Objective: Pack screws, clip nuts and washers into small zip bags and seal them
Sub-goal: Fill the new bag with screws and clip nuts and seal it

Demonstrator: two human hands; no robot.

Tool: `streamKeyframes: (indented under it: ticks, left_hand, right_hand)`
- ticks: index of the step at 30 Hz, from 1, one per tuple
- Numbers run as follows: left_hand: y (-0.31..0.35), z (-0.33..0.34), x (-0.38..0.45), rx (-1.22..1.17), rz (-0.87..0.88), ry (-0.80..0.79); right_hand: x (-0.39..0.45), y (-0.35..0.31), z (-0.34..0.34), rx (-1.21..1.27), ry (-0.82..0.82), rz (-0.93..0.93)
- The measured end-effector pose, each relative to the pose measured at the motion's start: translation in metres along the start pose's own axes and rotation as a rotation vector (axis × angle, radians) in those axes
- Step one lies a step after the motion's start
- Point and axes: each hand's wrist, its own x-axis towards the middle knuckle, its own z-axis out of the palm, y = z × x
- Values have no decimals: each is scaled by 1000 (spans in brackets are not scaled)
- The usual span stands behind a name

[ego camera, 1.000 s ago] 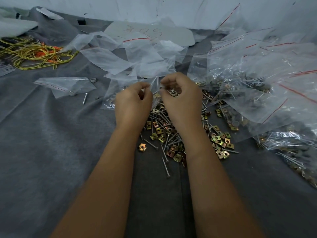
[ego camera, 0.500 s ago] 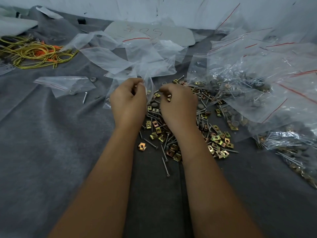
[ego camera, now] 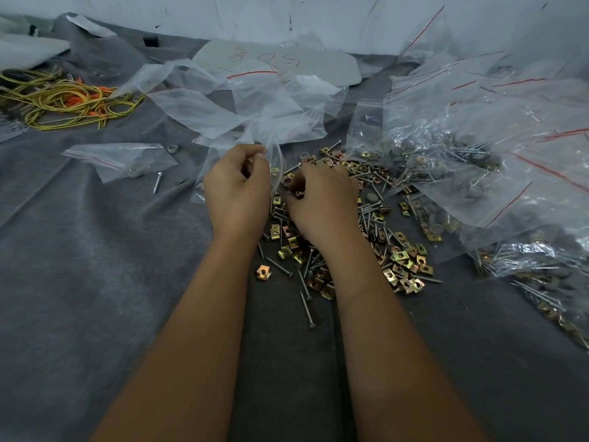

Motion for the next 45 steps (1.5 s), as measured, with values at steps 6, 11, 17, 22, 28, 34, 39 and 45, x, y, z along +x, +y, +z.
streamKeyframes:
  ticks: [6, 11, 17, 22, 28, 34, 39, 45]
  left_hand:
    - [-1, 0, 0, 32, 21, -1]
    - [1, -1, -1, 51, 22, -68]
    - [5, -3, -2, -28, 18, -68]
    - [13, -10, -2, -135, -7, -123]
    - [21, -17, -3, -186, 6, -407]
    - [20, -16, -6, -120, 64, -571]
    - [25, -13, -6, -191, 84, -494]
    - [48, -15, 12, -448, -10, -593]
  right_hand:
    - [-3, -3, -10, 462, 262, 68]
    - [-4, -9, -11, 626, 302, -54]
    - [0, 3, -4, 469, 264, -125]
    - [0, 14, -10, 398, 140, -165]
    - [0, 18, -16, 512, 161, -55]
    - [-1, 23, -29, 895, 206, 82]
    - [0, 25, -34, 1130, 189, 110]
    - [7, 22, -52, 1443, 271, 152]
